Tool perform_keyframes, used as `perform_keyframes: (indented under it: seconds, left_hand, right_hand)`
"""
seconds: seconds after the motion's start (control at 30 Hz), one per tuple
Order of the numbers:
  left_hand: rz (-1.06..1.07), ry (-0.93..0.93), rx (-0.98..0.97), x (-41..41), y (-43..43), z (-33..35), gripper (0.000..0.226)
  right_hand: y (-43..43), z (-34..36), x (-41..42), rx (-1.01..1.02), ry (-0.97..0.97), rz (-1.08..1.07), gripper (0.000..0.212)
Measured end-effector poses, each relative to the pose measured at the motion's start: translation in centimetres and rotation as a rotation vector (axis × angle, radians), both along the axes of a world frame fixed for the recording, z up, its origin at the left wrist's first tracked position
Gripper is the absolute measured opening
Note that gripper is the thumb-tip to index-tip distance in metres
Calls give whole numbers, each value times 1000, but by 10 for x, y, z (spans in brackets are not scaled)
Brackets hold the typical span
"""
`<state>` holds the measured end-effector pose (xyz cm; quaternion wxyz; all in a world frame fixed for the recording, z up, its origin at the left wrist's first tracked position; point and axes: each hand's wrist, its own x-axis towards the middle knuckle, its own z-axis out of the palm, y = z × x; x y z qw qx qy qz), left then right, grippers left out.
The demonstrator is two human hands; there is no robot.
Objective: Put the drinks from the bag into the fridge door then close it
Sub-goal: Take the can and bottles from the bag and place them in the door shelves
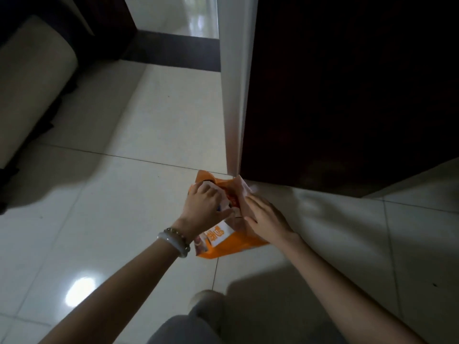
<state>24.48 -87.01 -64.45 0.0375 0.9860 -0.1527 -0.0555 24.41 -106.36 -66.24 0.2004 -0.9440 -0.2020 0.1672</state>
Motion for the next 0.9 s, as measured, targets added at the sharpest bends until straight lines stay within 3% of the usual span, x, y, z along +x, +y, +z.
perform_keyframes:
  seconds: [0.2, 0.37, 0.47, 0.6, 0.7, 0.83, 0.9]
  left_hand:
    - [131, 208, -33, -7, -24, -33, 54]
    - [222, 1, -154, -24, -18, -3, 53]
    - [291, -158, 18, -31, 8, 10, 62]
    - [404, -90, 251, -27, 41, 25, 55]
    - [404, -31, 352, -30, 50, 21, 73]
    - [536, 83, 424, -28, 54, 16, 102]
    - [368, -92, 436, -17, 50, 15, 104]
  right_hand:
    - [-5, -31, 4, 33, -88, 34, 54]
    - [-5, -30, 0, 66, -110, 37, 51]
    - [0, -29, 2, 61, -93, 39, 53]
    - [13, -29, 5, 77, -48, 30, 50]
    - [23, -28, -2, 71, 128, 84, 30]
    - [33, -22, -22, 92, 205, 222, 34]
    - [36, -27, -29, 67, 157, 244, 34]
